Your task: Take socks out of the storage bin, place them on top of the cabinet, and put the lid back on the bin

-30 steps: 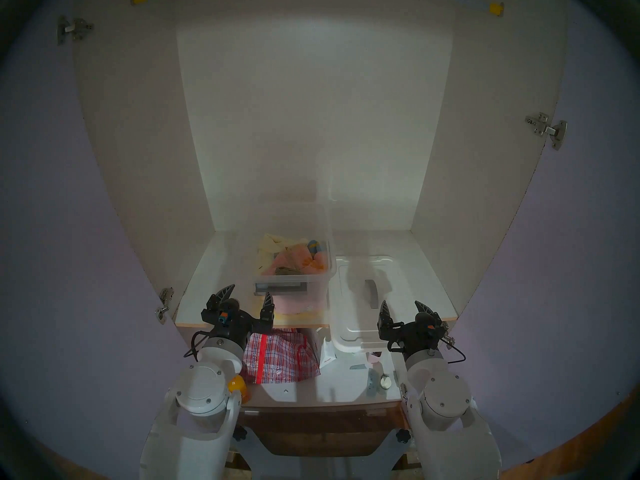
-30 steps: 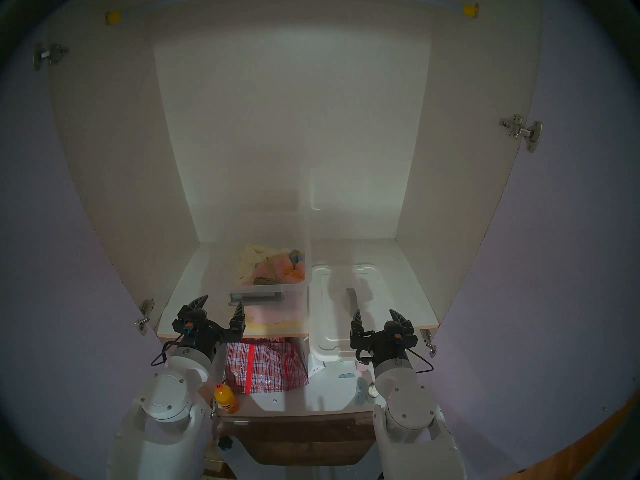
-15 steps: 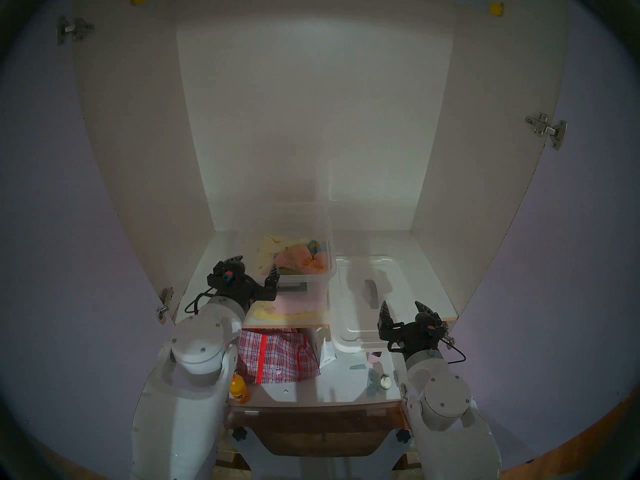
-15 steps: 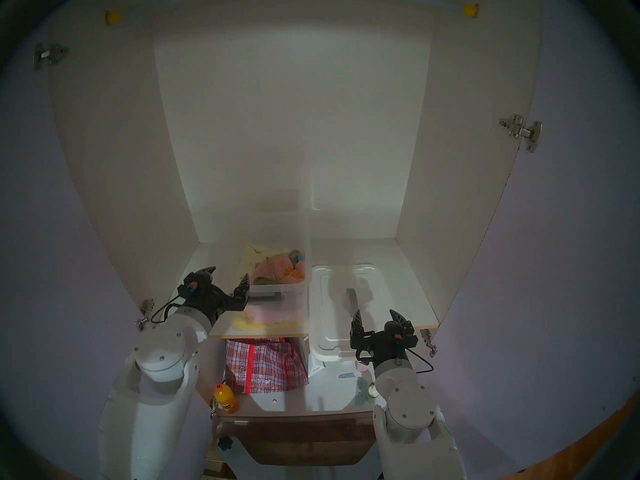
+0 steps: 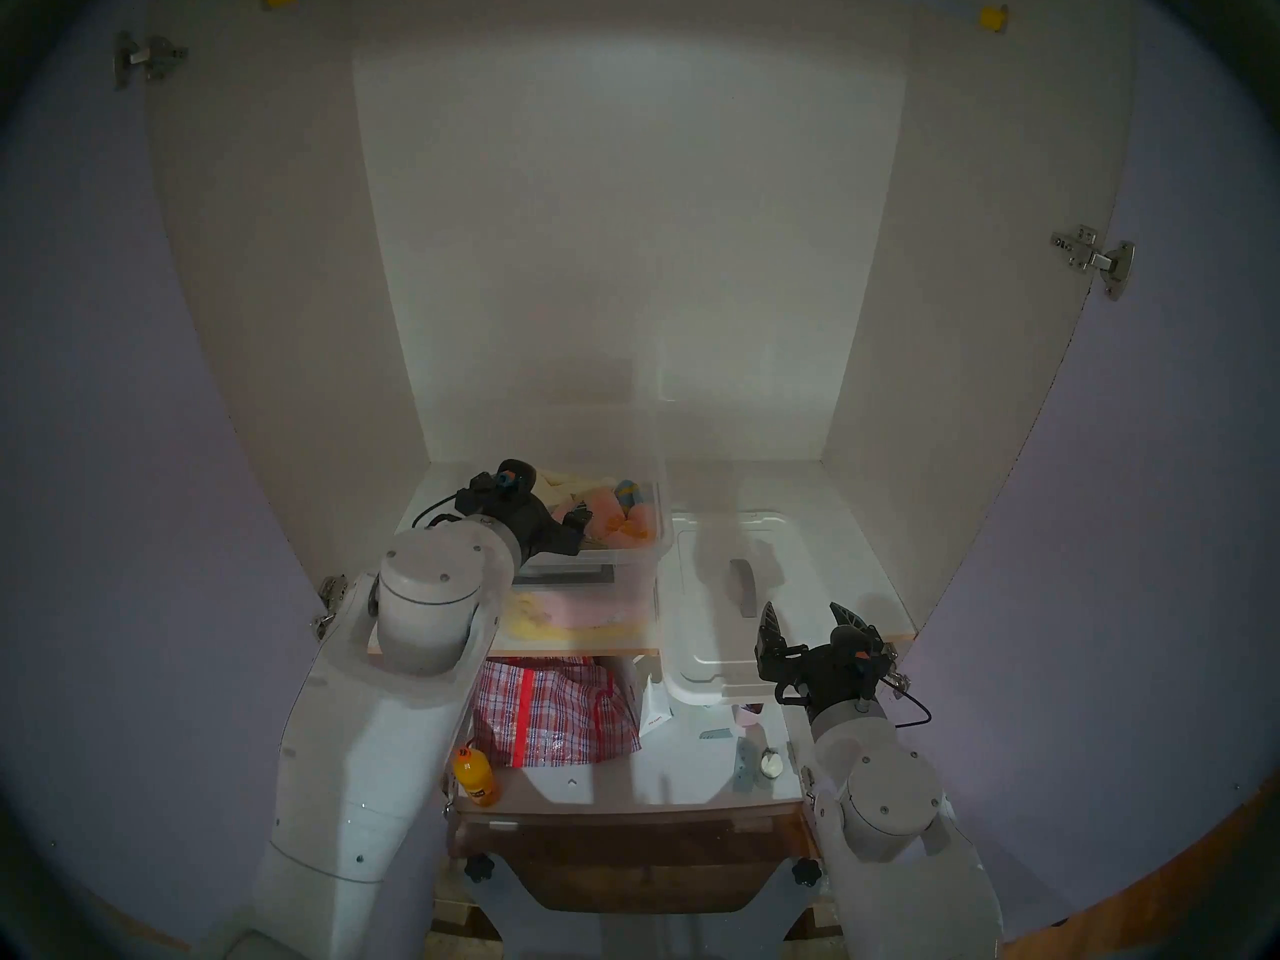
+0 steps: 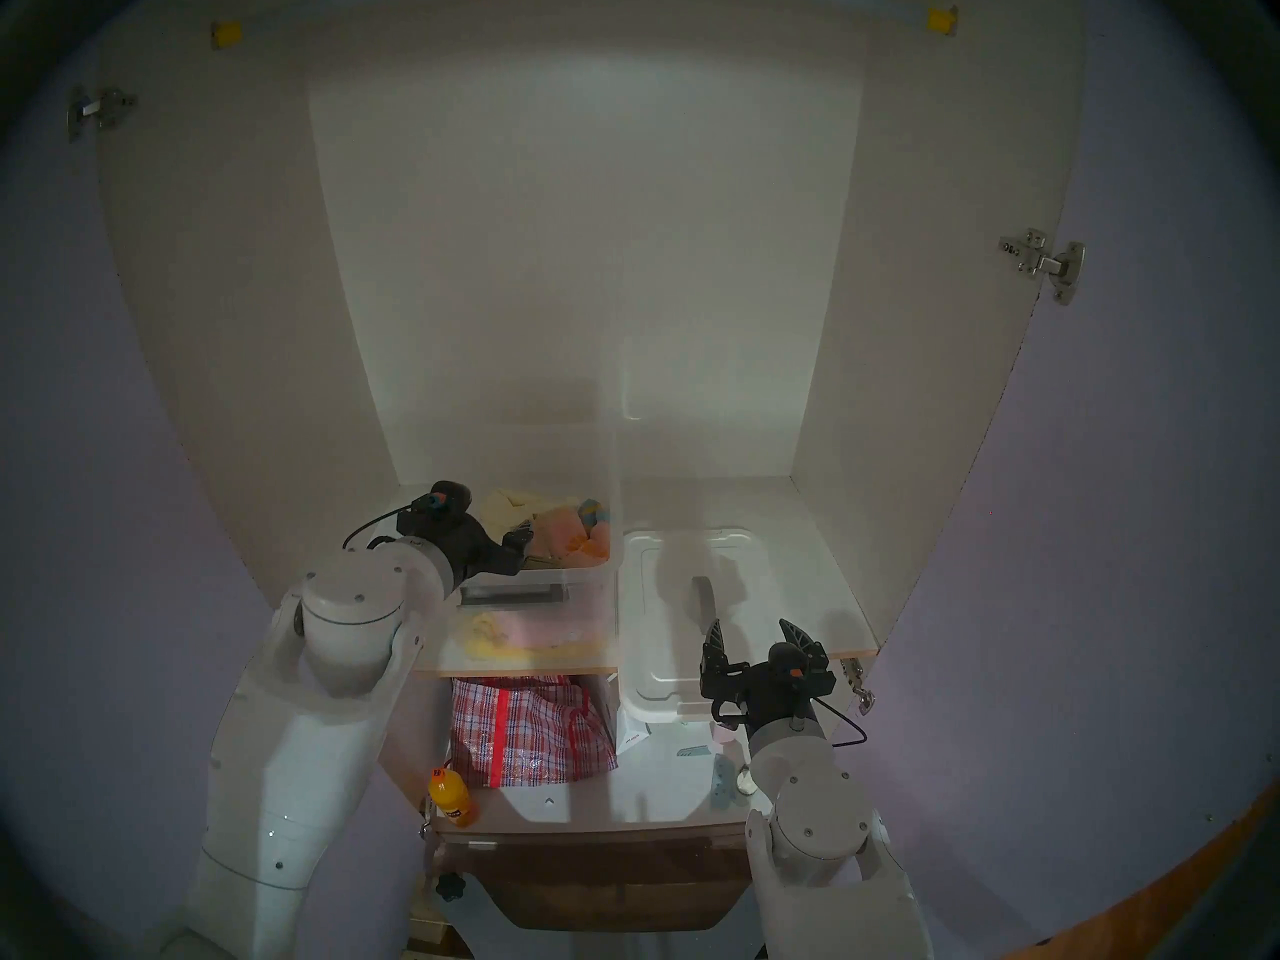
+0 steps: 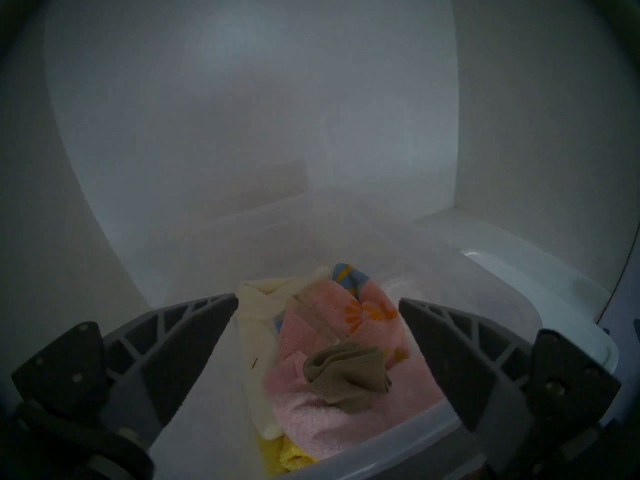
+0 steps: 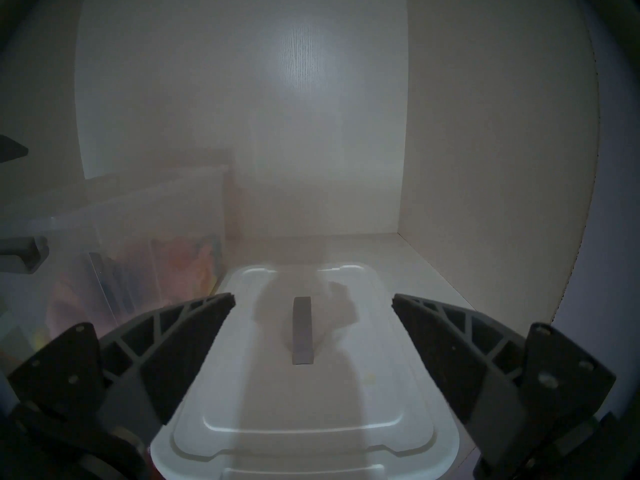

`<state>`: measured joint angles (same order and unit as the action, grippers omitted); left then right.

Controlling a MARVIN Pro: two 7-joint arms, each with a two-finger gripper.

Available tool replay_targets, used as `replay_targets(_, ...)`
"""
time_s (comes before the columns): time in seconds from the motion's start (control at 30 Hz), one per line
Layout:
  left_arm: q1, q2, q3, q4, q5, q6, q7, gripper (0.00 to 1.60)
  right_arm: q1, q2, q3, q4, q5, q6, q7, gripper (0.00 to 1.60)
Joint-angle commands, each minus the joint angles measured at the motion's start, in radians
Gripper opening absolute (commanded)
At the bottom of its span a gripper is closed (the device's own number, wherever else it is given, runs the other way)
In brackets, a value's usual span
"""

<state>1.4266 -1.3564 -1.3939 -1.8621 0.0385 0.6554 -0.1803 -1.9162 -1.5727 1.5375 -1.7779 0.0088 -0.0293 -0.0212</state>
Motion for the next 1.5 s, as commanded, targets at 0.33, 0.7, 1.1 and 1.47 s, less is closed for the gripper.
replay_targets(0.33, -0.289, -0.006, 0.106, 0.164, 0.098, 0.133, -0.122, 1.6, 0.01, -0.001, -0.002, -0.02, 0.0, -0.005, 0.001, 1.6)
replay_targets(0.7, -0.473, -0.044, 0.134, 0.367, 0.138, 0.229, -0.202, 1.6, 0.012, -0.001, -0.002, -0.015, 0.0, -0.006, 0.0, 1.6)
replay_targets(1.1, -0.686, -0.08, 0.224, 0.72, 0.181, 0.305, -0.262, 1.6, 0.014, -0.001, -0.002, -0.013, 0.0, -0.006, 0.0, 1.6)
replay_targets(1.47, -0.871, -0.098, 0.335, 0.967, 0.238, 0.273, -0.332, 1.6, 0.012, 0.0, -0.002, -0.017, 0.0, -0.006, 0.0, 1.6)
